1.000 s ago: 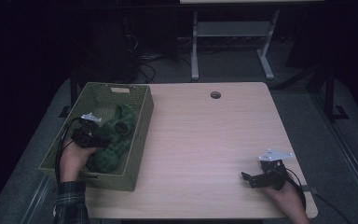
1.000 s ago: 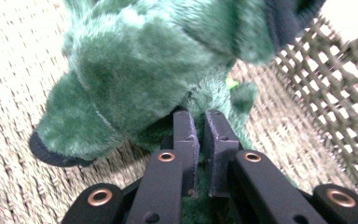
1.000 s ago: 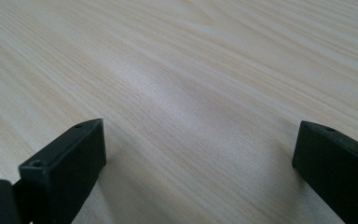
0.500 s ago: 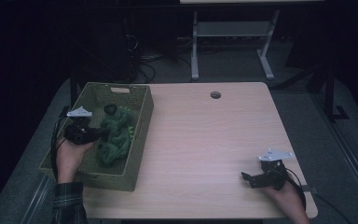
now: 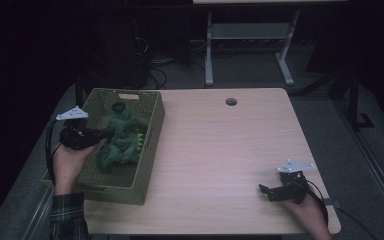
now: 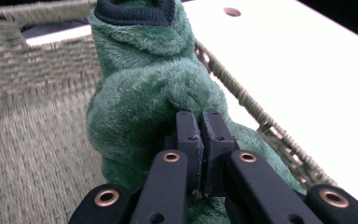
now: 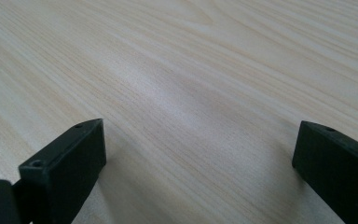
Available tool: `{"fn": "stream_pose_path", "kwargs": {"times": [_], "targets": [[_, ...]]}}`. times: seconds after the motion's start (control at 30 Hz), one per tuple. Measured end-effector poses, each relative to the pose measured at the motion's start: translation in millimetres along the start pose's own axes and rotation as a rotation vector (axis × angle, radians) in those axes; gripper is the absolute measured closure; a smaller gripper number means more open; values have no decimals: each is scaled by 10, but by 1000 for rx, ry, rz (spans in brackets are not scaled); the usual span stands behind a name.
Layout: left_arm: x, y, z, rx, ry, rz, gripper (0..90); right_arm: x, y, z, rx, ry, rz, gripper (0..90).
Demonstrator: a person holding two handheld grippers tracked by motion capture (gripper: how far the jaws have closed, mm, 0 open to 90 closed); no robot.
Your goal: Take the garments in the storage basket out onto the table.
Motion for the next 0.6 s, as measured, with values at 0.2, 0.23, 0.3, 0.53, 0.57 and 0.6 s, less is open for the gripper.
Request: {"fn": "stream_pose_path", "kwargs": {"times": [0.2, 0.23, 0.3, 0.53, 0.57, 0.6], "targets": [[-40, 205, -145, -50, -13, 18, 871, 0, 0, 0, 0, 0, 0, 22], [-48, 235, -171, -57, -17, 23, 872, -1, 0, 1, -1, 0, -1, 22], [-59, 273, -200, -67, -22, 25, 872, -1, 0, 0, 0, 0, 0, 22], [-145, 482, -325, -102, -42, 43, 872, 0, 0, 1, -1, 0, 0, 23], [-161, 513, -338, -106, -45, 49, 872, 0, 0, 0, -1, 0, 0, 22], [-177, 545, -351, -111, -48, 53, 872, 0, 0, 0, -1, 0, 0, 23]]}}
Point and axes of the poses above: each handheld gripper's, and its own axes: z roughly forward along the jaws, y roughly out of its top, x roughly to its left, the point moved 4 cm from there along z, roughly forward along the jaws, and after that the axes turned 7 degrees about -y, right-handed, at the moved point
